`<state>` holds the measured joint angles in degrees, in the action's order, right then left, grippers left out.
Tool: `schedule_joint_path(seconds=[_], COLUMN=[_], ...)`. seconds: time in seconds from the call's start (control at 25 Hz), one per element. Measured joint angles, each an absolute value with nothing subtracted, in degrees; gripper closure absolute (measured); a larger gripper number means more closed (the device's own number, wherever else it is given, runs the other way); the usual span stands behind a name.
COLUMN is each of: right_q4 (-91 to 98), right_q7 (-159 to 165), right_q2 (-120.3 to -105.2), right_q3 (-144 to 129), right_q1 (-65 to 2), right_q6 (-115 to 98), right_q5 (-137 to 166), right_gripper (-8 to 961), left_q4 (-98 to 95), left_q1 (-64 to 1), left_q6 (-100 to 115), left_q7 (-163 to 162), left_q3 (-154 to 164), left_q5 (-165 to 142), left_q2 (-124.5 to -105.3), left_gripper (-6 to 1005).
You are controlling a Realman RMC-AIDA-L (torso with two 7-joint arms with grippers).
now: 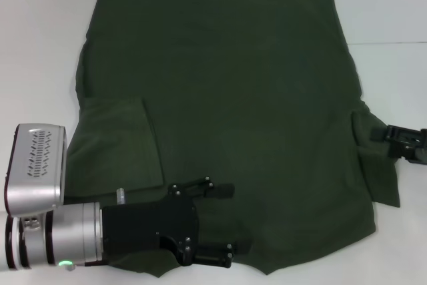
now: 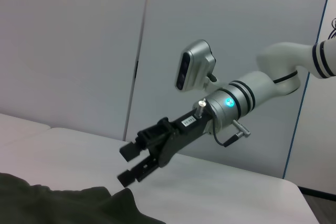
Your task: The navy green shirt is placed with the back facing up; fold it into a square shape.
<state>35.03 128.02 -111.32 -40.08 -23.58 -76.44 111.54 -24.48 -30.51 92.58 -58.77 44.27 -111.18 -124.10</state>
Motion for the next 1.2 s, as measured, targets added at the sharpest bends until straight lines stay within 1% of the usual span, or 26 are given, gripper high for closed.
schedule_joint_path(seconds=[0.16,0.44,0.52,0.6,0.64,0.96,1.2], right_q4=[35.3,34.9,34.9,34.6,34.6,34.0,33.7], right_q7=[129.1,128.2,127.8,127.0,127.0,125.7,125.6], right_q2=[-111.32,-111.98,-112.28,-113.14,-113.14,-114.93,-115.1], right_q3=[-37.8,-36.2,-36.1,-36.2,-36.2,-36.7,-35.8], right_q1=[-22.9,-22.6,-22.6,-23.0,-23.0,-23.9,-23.5], right_q6=[-76.0,-73.2,-72.5,-71.4,-71.4,-70.8,-71.0], right_q5=[114.7,116.8,116.8,116.9,116.9,116.9,116.1], right_gripper=[39,38,38,38,39,39,38], left_q4=[-24.4,-24.4,-24.3,-24.3,-24.3,-24.3,-24.3], left_q1=[-30.7,-30.7,-30.7,-30.7,-30.7,-30.3,-30.3], left_q6=[92.5,92.2,92.1,92.0,92.0,91.9,91.8], left_q7=[-58.6,-58.5,-58.6,-58.6,-58.7,-58.7,-58.8], left_q3=[44.3,44.1,44.0,44.0,44.0,43.9,43.9], left_q5=[-111.0,-110.7,-110.7,-110.7,-110.7,-110.6,-110.6], left_q2=[-124.1,-124.11,-124.15,-124.2,-124.2,-124.19,-124.19], left_gripper=[50,51,51,51,51,51,50])
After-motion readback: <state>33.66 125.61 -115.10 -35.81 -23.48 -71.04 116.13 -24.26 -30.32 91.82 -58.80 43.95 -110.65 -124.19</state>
